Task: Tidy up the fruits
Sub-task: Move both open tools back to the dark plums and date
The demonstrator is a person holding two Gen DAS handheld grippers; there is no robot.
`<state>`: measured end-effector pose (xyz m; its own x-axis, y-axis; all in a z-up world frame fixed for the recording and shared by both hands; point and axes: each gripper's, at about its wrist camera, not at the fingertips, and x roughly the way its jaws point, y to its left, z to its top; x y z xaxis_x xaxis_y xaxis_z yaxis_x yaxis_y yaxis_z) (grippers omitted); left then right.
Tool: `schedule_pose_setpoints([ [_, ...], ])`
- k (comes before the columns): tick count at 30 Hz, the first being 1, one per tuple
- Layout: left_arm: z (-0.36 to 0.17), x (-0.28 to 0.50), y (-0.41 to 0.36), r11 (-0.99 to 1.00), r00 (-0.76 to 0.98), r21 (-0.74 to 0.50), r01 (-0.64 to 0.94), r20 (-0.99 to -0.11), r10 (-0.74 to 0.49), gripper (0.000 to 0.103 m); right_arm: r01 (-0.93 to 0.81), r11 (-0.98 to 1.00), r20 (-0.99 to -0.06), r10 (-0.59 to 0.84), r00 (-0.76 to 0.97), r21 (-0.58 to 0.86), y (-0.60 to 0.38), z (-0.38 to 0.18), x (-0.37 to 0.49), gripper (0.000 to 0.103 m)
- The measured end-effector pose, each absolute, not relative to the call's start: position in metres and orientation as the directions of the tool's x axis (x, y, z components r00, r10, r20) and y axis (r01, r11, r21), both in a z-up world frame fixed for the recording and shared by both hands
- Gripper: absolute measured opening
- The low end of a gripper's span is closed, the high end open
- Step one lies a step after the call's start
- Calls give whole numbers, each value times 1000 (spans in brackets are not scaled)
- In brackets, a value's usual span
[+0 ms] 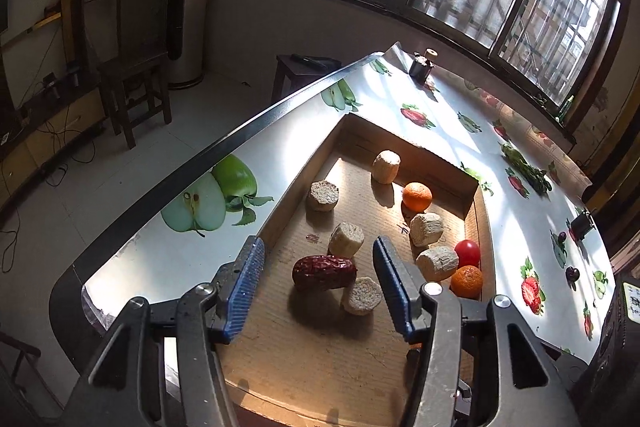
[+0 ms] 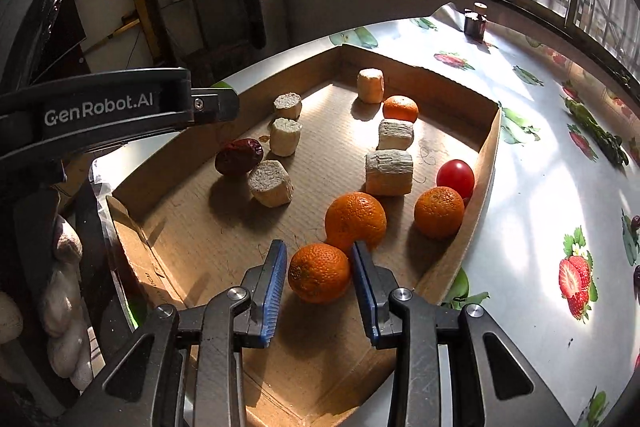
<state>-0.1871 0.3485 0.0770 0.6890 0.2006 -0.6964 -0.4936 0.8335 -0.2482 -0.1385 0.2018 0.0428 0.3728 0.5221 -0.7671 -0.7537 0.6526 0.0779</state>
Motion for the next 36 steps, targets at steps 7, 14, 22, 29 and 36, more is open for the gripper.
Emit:
schedule_pose_setpoints([
  [7, 102, -198, 330, 845, 724, -229, -483, -648, 238, 62, -728, 675, -691, 583, 427, 120, 170, 70, -149, 60],
  [14, 123, -199, 279, 899, 769, -158, -409, -590, 246, 71, -523, 808, -622, 562, 545, 271, 89, 78, -147, 73],
  [22, 122, -188, 217, 959, 796, -128, -254, -590, 132, 73, -288, 903, -622, 428, 656, 318, 6, 72, -145, 74],
  [29, 125, -197, 211, 958, 805, -111, -264, -572, 156, 74, -243, 903, -619, 422, 663, 354, -10, 68, -144, 76],
  [36, 126, -198, 213, 958, 809, -102, -269, -563, 167, 76, -278, 909, -616, 416, 669, 312, 4, 67, -152, 76],
])
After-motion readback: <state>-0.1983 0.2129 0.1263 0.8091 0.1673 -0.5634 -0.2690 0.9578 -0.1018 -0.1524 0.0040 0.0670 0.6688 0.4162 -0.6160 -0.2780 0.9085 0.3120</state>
